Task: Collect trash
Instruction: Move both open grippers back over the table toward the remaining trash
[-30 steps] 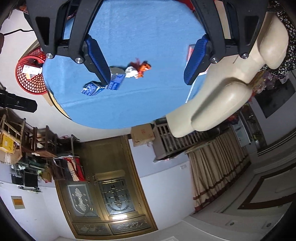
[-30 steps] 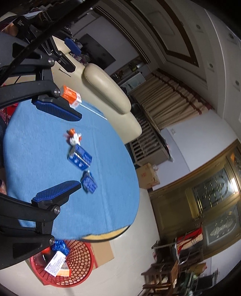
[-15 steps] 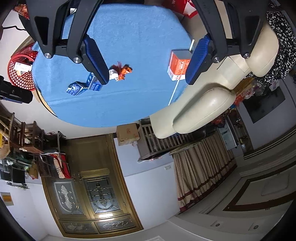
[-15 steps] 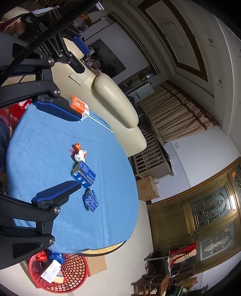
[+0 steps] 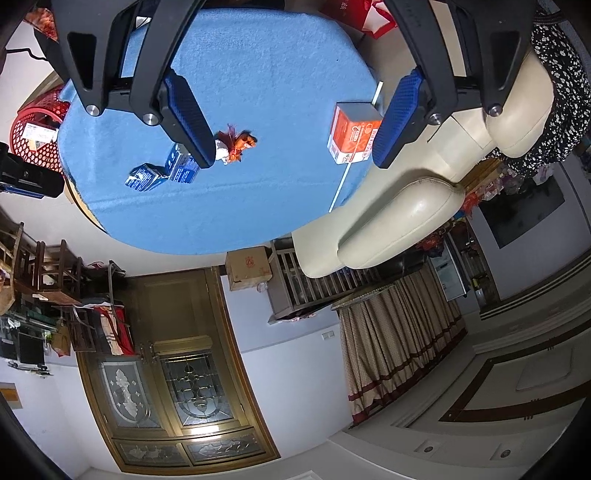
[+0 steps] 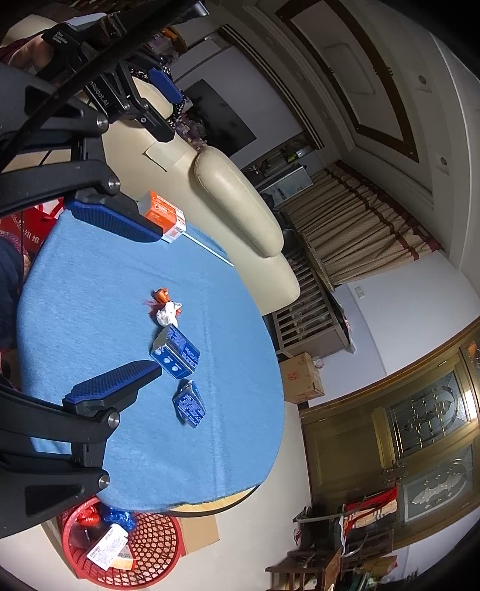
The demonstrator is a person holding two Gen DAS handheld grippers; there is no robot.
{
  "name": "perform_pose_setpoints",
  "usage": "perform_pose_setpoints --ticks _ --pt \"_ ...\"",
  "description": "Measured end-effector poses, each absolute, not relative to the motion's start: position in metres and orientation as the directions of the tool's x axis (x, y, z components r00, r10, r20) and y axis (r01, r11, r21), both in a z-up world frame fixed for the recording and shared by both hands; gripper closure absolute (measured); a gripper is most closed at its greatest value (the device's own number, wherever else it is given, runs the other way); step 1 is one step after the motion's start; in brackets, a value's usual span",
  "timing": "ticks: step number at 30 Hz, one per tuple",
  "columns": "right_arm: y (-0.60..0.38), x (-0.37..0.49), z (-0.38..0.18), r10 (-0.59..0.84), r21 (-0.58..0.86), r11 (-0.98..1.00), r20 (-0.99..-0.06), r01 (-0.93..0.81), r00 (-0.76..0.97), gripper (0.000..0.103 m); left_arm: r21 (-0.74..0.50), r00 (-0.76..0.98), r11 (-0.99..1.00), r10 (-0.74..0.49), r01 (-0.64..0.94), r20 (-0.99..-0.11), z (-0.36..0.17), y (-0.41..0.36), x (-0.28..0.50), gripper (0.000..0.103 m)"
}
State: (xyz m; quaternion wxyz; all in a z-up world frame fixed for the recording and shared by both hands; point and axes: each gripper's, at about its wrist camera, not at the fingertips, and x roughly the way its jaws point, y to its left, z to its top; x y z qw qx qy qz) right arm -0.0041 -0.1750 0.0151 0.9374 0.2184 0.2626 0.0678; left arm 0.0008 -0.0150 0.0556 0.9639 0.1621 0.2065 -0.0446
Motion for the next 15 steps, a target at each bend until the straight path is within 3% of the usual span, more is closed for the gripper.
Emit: perform_pose_setpoints --ticks 15 --pt "-0.175 0.003 0.002 0.25 0.457 0.89 -0.493 0.003 0.833 0.033 0.296 0.894 0.943 -0.004 0.153 -0.448 0.042 -0.013 0.006 0.016"
